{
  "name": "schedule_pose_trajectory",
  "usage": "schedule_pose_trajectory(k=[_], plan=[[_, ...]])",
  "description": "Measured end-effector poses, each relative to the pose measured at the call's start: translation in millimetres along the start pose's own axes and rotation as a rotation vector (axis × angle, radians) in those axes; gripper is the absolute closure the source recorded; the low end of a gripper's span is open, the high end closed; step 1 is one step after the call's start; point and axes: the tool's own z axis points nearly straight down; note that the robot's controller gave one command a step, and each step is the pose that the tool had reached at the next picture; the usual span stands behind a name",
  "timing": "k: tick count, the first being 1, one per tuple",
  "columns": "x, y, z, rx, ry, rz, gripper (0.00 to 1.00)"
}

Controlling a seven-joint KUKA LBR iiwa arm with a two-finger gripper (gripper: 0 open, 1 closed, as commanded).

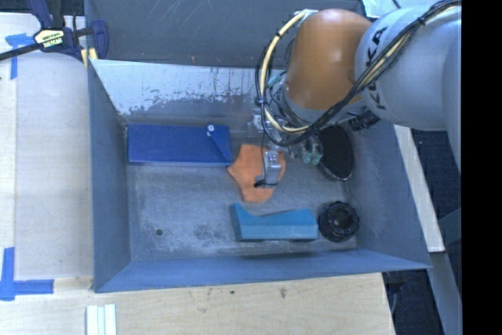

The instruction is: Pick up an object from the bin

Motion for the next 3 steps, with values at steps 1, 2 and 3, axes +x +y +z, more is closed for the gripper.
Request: schedule_pose_trajectory(k=[1, 2, 3], plan=[[-1.6, -0.1, -5.1, 0.000, -0.008, 0.001, 0.00], [-20.5, 0.2, 30.7, 0.000, -0.013, -0.063, 0.00], [21.8, -8.4, 63.1, -0.001, -0.009, 0.081, 1.00]])
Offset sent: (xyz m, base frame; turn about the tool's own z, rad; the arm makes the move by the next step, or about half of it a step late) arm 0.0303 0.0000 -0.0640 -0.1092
